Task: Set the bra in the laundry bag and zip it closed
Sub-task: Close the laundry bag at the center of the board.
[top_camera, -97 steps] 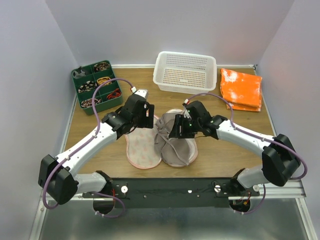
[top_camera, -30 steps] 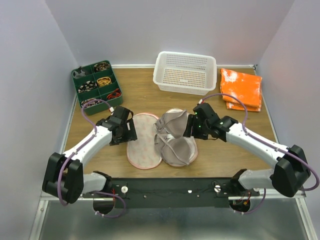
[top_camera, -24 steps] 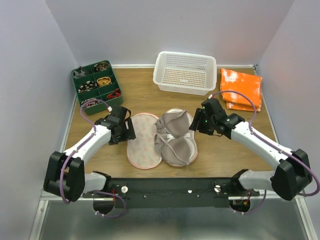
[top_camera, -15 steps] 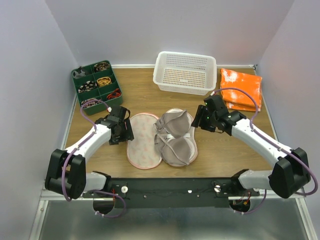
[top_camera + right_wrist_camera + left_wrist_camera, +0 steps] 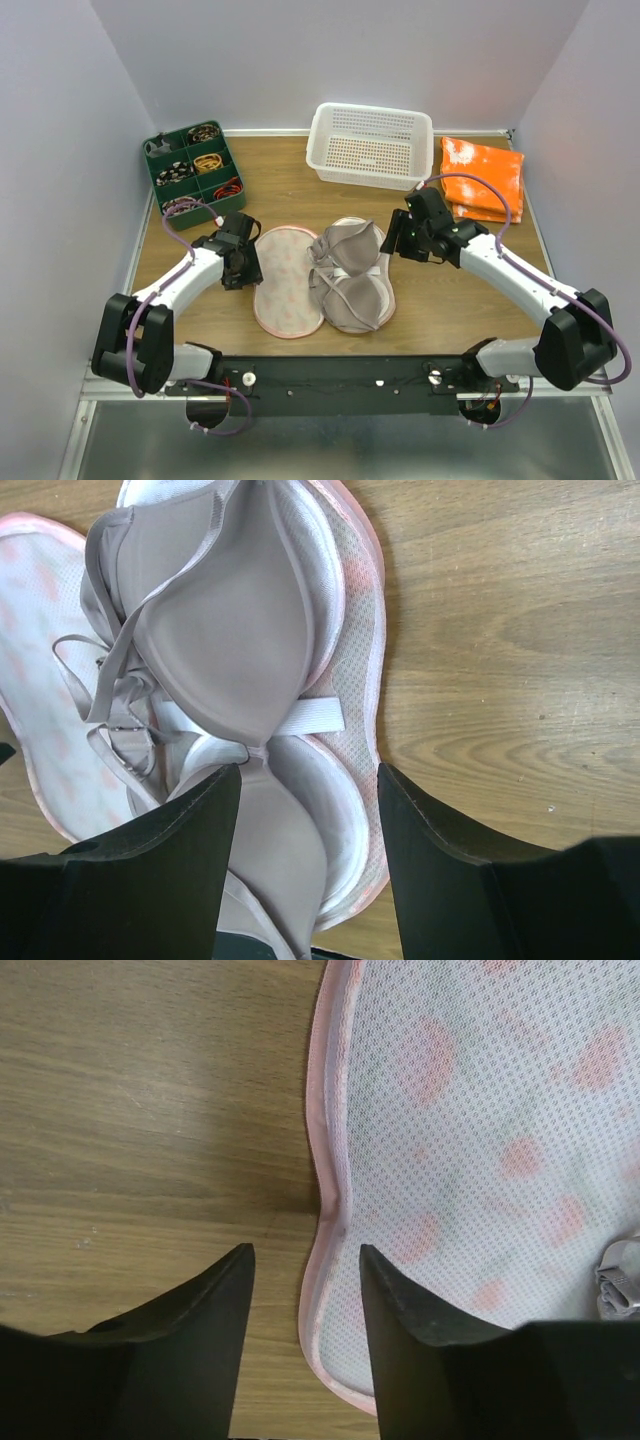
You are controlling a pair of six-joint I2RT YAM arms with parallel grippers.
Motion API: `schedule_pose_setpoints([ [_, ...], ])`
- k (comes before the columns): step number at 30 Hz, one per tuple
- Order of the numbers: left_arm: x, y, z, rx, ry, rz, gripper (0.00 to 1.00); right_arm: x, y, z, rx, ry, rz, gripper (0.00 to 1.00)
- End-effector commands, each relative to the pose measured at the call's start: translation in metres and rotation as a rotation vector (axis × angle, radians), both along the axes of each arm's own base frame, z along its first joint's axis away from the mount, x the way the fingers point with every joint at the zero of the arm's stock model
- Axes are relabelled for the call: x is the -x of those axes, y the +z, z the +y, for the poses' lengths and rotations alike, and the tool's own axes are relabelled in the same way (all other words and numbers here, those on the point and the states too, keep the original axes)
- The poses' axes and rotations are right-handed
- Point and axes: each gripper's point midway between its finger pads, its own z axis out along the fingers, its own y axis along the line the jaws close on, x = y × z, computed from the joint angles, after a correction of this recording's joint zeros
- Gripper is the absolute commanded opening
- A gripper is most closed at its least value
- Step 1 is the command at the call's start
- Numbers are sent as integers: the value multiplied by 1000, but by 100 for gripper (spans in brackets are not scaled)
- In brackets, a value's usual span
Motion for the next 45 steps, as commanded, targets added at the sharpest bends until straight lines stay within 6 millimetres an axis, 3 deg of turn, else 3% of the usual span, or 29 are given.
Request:
schedule_pose_setpoints([
  [1, 0, -6, -2, 18, 13, 3, 49, -9, 9, 3, -14, 8, -33, 66],
  [23, -10, -6, -5, -4, 31, -1, 51, -10, -1, 5, -6, 31, -10, 66],
  [27, -9, -9, -5, -10, 21, 6, 43, -10, 0, 4, -2, 31, -17, 66],
  [30, -7, -11, -4, -25, 19, 10, 33, -11, 1, 4, -2, 28, -19, 66],
  [37, -4, -15, -3, -44, 9, 18, 25, -11, 1, 4, -4, 30, -18, 66],
  [39, -4, -15, -4, -41, 6, 17, 25, -11, 1, 4, -5, 30, -19, 66],
  [45, -10, -4, -13, -13, -8, -29, 45, -10, 0, 5, -13, 36, -17, 66],
])
